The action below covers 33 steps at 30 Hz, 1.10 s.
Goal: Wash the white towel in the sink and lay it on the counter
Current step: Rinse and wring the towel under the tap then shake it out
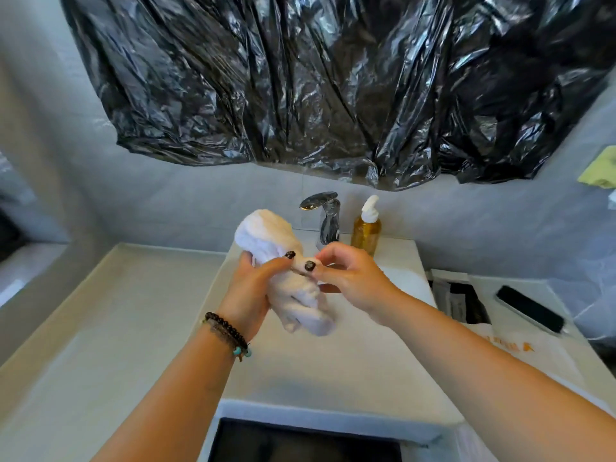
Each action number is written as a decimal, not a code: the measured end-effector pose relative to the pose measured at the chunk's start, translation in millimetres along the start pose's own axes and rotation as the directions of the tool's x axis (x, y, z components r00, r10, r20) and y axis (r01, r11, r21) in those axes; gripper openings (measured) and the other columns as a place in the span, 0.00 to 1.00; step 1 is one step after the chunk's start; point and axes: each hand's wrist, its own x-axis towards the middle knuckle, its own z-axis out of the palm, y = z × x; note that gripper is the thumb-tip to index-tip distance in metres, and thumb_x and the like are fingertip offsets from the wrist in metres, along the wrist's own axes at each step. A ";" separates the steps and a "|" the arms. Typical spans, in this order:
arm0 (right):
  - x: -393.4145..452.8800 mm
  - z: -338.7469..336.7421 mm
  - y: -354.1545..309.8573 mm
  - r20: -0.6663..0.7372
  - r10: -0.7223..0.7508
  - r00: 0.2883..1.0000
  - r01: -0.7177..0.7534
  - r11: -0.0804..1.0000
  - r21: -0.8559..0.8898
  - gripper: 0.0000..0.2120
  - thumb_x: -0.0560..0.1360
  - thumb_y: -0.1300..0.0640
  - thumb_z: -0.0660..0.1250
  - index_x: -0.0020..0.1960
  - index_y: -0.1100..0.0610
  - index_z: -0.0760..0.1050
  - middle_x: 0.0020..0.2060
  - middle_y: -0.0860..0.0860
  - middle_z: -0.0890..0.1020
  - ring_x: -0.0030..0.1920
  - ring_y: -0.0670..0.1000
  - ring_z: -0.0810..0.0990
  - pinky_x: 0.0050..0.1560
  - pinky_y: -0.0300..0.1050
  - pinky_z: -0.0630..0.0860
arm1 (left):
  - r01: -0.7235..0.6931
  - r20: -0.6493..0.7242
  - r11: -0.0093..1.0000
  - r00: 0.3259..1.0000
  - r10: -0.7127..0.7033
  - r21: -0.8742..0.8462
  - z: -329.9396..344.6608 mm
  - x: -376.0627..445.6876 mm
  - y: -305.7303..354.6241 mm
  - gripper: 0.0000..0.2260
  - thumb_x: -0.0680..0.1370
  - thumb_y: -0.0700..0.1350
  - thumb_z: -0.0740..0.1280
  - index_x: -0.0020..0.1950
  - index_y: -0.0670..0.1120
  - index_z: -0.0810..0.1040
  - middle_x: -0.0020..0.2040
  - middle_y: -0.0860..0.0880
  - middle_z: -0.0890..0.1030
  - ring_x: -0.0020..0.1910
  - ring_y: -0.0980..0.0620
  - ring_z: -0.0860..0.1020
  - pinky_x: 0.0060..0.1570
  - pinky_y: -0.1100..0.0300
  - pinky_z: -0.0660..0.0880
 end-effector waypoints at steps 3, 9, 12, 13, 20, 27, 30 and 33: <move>-7.3 30.3 -24.7 -0.033 0.007 0.999 -0.004 0.995 0.095 0.05 0.79 0.58 0.66 0.45 0.57 0.74 0.39 0.52 0.80 0.44 0.50 0.81 0.50 0.48 0.81 | -0.025 0.042 0.999 0.999 0.024 0.032 -29.2 -18.9 19.4 0.27 0.69 0.51 0.73 0.65 0.46 0.71 0.58 0.41 0.82 0.56 0.45 0.82 0.46 0.50 0.80; -13.6 110.1 -85.6 -0.250 -0.087 0.964 0.100 0.994 0.039 0.07 0.80 0.59 0.64 0.44 0.59 0.74 0.36 0.54 0.76 0.39 0.52 0.76 0.38 0.44 0.78 | -0.043 0.115 0.999 0.993 0.043 0.005 -118.6 -64.2 63.7 0.30 0.61 0.40 0.70 0.64 0.39 0.73 0.50 0.39 0.80 0.48 0.40 0.80 0.42 0.48 0.79; -18.5 141.6 -115.9 -0.334 -0.161 0.929 0.151 0.987 -0.056 0.09 0.76 0.56 0.68 0.44 0.63 0.77 0.35 0.55 0.76 0.38 0.53 0.75 0.40 0.52 0.74 | -0.074 0.020 0.996 0.997 0.073 0.055 -165.9 -89.2 84.0 0.26 0.57 0.32 0.65 0.55 0.41 0.78 0.42 0.42 0.80 0.39 0.46 0.78 0.35 0.55 0.77; -20.8 150.7 -125.9 -0.359 -0.181 0.916 0.167 0.984 -0.070 0.09 0.75 0.56 0.69 0.43 0.62 0.77 0.33 0.53 0.76 0.37 0.52 0.74 0.40 0.50 0.72 | -0.081 -0.016 0.989 0.996 0.083 0.120 -180.5 -95.4 87.9 0.26 0.56 0.32 0.64 0.53 0.41 0.78 0.41 0.42 0.80 0.39 0.46 0.78 0.34 0.56 0.77; -35.3 210.6 -175.2 -0.382 -0.199 0.903 0.181 0.980 -0.081 0.05 0.72 0.59 0.71 0.42 0.59 0.77 0.36 0.55 0.74 0.40 0.52 0.72 0.43 0.48 0.67 | -0.077 -0.017 0.888 0.995 0.095 0.454 -257.8 -133.6 97.7 0.29 0.57 0.38 0.65 0.58 0.42 0.73 0.43 0.46 0.80 0.40 0.49 0.78 0.39 0.55 0.76; -47.7 292.6 -191.7 -0.228 -0.107 0.968 0.089 0.992 -0.087 0.06 0.68 0.59 0.70 0.39 0.62 0.76 0.32 0.57 0.74 0.35 0.53 0.71 0.39 0.46 0.66 | -0.386 0.027 0.898 0.921 0.390 0.210 -258.9 -170.8 104.1 0.13 0.79 0.50 0.62 0.63 0.53 0.74 0.63 0.49 0.77 0.61 0.52 0.77 0.55 0.55 0.74; -49.2 314.4 -190.1 -0.246 -0.068 0.967 0.058 0.997 -0.048 0.11 0.69 0.61 0.69 0.32 0.58 0.69 0.30 0.55 0.67 0.35 0.53 0.65 0.34 0.45 0.60 | -0.468 0.219 0.835 0.882 0.418 0.288 -251.5 -186.4 102.2 0.16 0.77 0.50 0.62 0.63 0.48 0.74 0.57 0.51 0.81 0.57 0.49 0.79 0.52 0.54 0.77; -52.1 313.9 -193.9 -0.229 0.017 0.973 -0.004 0.998 0.059 0.05 0.69 0.63 0.68 0.37 0.57 0.72 0.34 0.57 0.69 0.36 0.54 0.67 0.35 0.45 0.62 | -0.527 0.177 0.764 0.849 0.499 0.373 -246.1 -198.1 102.8 0.11 0.75 0.50 0.67 0.56 0.49 0.75 0.44 0.60 0.82 0.44 0.60 0.80 0.41 0.66 0.76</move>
